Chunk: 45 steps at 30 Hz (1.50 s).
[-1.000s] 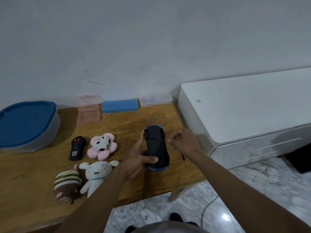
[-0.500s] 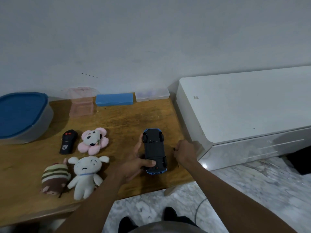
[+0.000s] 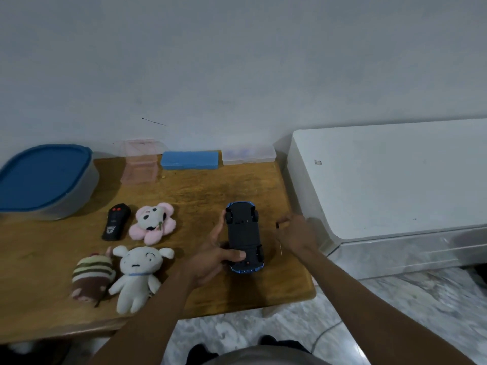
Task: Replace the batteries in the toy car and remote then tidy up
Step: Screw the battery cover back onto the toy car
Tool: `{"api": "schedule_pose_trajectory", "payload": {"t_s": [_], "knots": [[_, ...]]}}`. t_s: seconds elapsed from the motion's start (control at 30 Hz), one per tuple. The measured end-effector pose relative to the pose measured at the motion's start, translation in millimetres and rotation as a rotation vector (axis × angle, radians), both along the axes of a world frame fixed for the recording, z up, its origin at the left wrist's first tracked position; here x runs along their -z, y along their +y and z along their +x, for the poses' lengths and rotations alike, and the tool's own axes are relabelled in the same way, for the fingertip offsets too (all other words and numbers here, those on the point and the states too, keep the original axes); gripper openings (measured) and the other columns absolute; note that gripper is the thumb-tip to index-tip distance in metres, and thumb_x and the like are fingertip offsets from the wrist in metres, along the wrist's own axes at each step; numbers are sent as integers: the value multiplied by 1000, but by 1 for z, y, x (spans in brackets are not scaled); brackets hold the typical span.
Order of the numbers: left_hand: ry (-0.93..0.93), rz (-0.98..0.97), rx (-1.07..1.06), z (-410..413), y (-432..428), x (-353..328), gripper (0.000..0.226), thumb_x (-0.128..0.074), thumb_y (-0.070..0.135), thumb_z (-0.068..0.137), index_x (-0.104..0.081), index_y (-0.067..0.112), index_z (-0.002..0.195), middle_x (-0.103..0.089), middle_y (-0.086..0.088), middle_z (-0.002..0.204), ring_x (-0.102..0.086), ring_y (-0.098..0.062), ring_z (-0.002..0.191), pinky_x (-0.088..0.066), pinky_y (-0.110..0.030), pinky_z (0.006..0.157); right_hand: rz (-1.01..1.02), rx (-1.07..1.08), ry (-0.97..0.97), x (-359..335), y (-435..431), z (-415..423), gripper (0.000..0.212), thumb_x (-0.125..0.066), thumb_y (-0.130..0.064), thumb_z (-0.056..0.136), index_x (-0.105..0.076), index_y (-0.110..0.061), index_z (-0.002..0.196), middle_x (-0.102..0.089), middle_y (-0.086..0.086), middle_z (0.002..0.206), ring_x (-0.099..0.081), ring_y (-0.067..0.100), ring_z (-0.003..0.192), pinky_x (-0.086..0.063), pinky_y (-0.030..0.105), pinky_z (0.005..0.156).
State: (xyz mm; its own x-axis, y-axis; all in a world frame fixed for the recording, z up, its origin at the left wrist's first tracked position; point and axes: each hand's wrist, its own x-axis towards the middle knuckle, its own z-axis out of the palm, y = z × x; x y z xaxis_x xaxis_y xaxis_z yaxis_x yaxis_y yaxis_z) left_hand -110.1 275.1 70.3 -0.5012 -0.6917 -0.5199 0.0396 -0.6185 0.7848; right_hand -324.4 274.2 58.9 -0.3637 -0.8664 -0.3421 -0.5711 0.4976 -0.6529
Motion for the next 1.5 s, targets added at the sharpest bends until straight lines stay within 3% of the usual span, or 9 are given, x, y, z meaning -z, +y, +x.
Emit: {"api": "schedule_pose_trajectory", "payload": {"t_s": [0.13,0.27,0.6,0.8,1.03,1.2,1.5], "knots": [[-1,-23,-21,3,-13,-13,113,-65,-21,74,-17,50,147,-62,-13,130,-58,-34,120,-44,-58,101,-271,38,-279,-43,-21,4,22,-70,-9,81,-63,-24,95,-69,8,77,-71,22,72,-61,44,71],[6,-100,4,4,-25,-35,107,-64,-18,77,-21,53,144,-64,-12,128,-61,-33,117,-49,-56,95,-465,28,-458,-89,-30,20,28,-68,-5,84,-58,-16,108,-67,13,86,-70,22,77,-61,38,72],[-27,-223,48,14,-46,-70,103,-65,-14,80,-19,49,147,-68,-14,120,-66,-32,109,-56,-46,84,-796,-44,-454,-120,-41,49,20,-67,-2,85,-59,-15,98,-67,9,81,-71,21,78,-61,36,71],[-34,-237,66,22,-50,-76,104,-66,-12,79,-19,51,146,-66,-15,123,-63,-33,112,-52,-52,91,-833,-49,-418,-126,-45,56,22,-66,-3,86,-58,-22,94,-68,12,84,-71,23,80,-61,34,71],[-32,-237,62,25,-51,-79,103,-66,-12,80,-18,50,147,-68,-16,117,-66,-32,108,-56,-42,81,-829,-76,-390,-125,-45,60,18,-66,-4,87,-58,-18,95,-68,12,84,-71,21,75,-61,38,71],[-29,-238,60,27,-51,-79,103,-66,-12,79,-19,50,147,-69,-15,116,-68,-29,105,-58,-38,76,-831,-82,-379,-125,-46,62,17,-66,-4,87,-58,-15,97,-67,11,84,-71,21,77,-61,33,70],[-20,-245,52,28,-48,-81,103,-67,-12,79,-21,49,147,-67,-16,120,-65,-32,109,-55,-46,86,-817,-92,-393,-120,-48,62,15,-66,-4,87,-59,-11,98,-67,13,86,-71,23,81,-61,32,70]]}}
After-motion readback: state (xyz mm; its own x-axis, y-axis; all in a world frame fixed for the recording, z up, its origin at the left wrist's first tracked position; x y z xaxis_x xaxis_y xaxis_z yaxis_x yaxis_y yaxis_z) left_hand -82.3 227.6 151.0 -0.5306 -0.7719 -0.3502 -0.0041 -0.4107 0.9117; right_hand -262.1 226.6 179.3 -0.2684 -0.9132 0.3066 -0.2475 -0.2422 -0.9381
